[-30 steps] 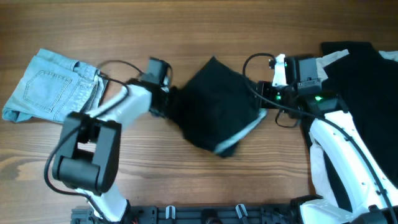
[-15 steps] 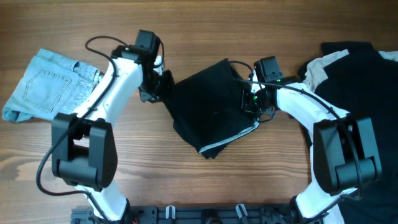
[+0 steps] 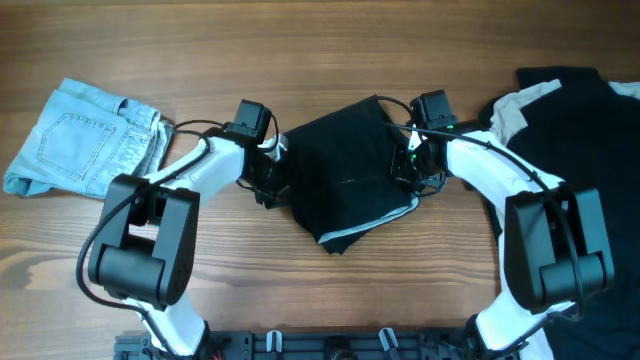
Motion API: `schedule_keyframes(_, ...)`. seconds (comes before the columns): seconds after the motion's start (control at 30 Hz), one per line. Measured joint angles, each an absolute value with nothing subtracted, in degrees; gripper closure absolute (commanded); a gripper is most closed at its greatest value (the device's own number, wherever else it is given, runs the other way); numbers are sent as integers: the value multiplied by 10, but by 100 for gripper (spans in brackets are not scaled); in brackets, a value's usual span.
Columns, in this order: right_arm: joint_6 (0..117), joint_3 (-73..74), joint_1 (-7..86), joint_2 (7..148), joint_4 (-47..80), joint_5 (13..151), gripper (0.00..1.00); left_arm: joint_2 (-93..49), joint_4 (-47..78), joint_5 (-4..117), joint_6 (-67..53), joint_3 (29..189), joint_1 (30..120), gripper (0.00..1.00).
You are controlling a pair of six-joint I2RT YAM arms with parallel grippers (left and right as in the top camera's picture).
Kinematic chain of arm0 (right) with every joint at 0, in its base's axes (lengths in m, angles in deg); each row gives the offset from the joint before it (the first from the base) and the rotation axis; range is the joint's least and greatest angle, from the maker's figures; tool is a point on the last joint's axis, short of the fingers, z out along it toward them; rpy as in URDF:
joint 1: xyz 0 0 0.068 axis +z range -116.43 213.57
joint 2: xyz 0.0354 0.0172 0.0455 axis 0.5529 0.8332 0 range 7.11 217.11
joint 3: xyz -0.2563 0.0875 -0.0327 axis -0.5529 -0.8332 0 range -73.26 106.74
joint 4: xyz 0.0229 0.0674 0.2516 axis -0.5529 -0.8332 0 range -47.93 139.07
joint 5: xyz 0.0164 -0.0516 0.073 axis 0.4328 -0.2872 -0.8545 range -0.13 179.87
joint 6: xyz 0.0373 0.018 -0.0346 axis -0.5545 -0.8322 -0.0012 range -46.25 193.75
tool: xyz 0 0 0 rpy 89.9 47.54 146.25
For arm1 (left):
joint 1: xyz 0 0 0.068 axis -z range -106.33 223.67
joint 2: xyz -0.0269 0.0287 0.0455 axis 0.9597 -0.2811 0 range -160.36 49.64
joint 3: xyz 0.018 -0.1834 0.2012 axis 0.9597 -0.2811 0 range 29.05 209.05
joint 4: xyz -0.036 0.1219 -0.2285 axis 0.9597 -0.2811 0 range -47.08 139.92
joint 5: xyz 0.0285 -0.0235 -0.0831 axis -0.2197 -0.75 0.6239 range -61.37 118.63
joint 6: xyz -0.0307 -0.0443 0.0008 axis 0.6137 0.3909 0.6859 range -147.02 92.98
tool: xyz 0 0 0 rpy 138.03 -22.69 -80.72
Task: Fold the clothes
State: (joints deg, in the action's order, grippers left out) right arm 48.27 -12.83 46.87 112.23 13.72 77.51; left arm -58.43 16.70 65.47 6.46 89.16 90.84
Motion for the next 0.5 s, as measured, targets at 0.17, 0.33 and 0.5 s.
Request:
schedule_keyframes(0.17,485,-128,469,1122,137,775,95,-572,308,648,178,870,954,23)
schedule_keyframes(0.33,485,-128,466,1122,135,772,96,-578,351,583,279,847,1000,96)
schedule_keyframes(0.5,500,-131,471,1101,70,742,96,-571,284,602,217,851,990,96)
